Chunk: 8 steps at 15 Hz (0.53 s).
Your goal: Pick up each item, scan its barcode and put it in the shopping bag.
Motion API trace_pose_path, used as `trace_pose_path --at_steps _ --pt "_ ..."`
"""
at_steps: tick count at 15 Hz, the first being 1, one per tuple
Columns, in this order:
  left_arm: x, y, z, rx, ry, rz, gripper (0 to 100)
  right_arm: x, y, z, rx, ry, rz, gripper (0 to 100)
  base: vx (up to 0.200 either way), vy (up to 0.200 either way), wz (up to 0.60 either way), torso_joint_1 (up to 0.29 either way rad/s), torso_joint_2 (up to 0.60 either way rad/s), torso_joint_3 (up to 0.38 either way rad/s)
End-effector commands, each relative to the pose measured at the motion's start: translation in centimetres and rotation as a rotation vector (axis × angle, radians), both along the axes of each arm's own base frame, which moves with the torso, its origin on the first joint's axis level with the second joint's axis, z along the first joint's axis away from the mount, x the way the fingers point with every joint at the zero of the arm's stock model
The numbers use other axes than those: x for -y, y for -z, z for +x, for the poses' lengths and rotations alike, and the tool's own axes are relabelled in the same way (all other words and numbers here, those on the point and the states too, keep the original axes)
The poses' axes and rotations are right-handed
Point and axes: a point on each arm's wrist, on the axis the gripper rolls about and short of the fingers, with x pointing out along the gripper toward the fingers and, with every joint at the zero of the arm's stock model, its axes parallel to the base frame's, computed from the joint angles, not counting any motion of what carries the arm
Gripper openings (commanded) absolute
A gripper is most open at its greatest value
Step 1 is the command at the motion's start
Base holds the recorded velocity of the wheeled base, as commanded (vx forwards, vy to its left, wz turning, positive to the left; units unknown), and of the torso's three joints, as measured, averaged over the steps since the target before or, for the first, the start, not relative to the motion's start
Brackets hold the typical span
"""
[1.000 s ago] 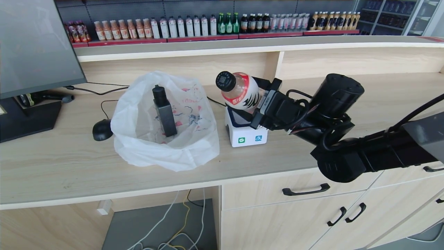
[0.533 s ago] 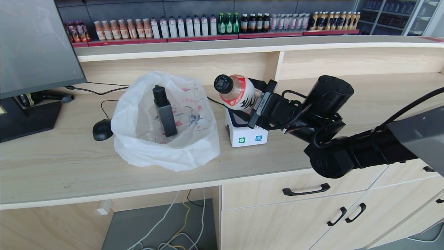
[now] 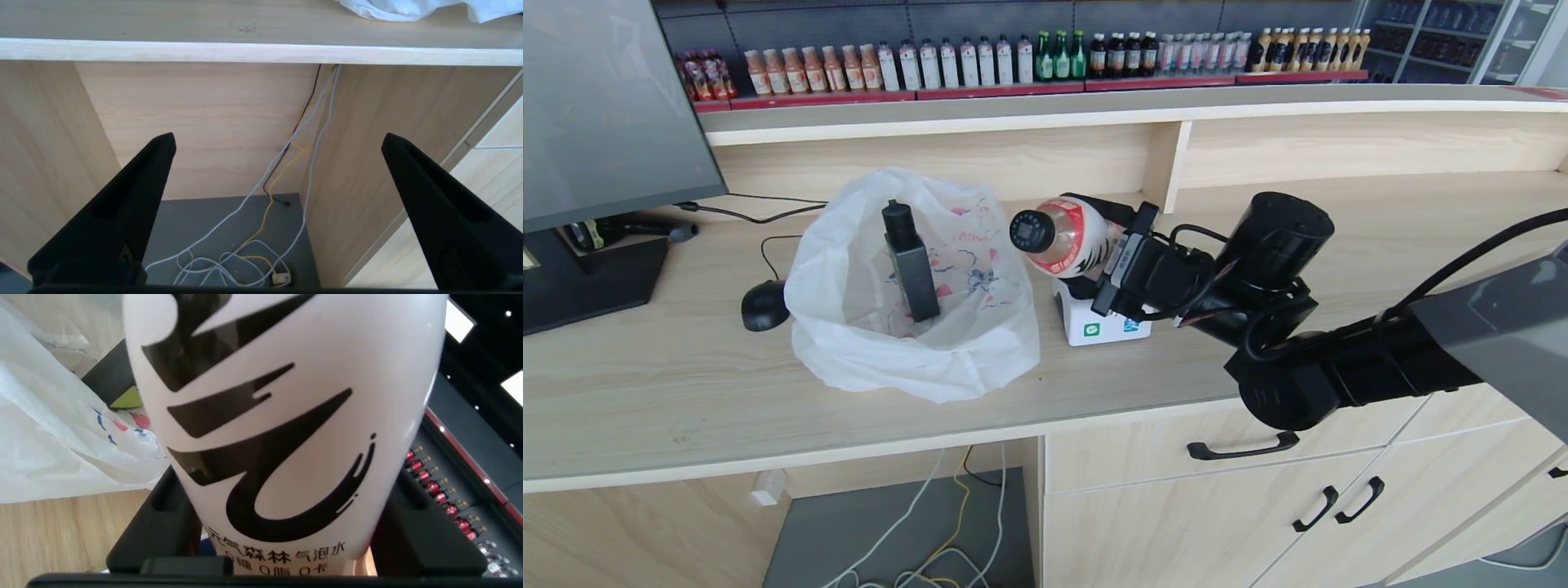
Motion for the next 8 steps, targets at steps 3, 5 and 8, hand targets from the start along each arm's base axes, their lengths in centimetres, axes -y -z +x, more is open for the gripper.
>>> trace_pose_path --at_steps 3,5,8 --pt "0.00 0.00 0.00 0.000 0.001 0.000 100 -0.07 0.24 0.05 -0.009 -0.001 -0.004 0 0.000 0.000 0.00 0.000 0.00 0.000" --pt "0.00 0.00 0.00 0.000 -0.001 0.000 100 -0.26 0.19 -0.14 0.001 -0.007 0.001 0 0.000 0.000 0.00 0.000 0.00 0.000" --pt "0.00 0.00 0.00 0.000 0.001 0.000 100 -0.40 0.87 -0.53 -0.007 -0.014 0.000 0 0.000 0.000 0.00 0.000 0.00 0.000"
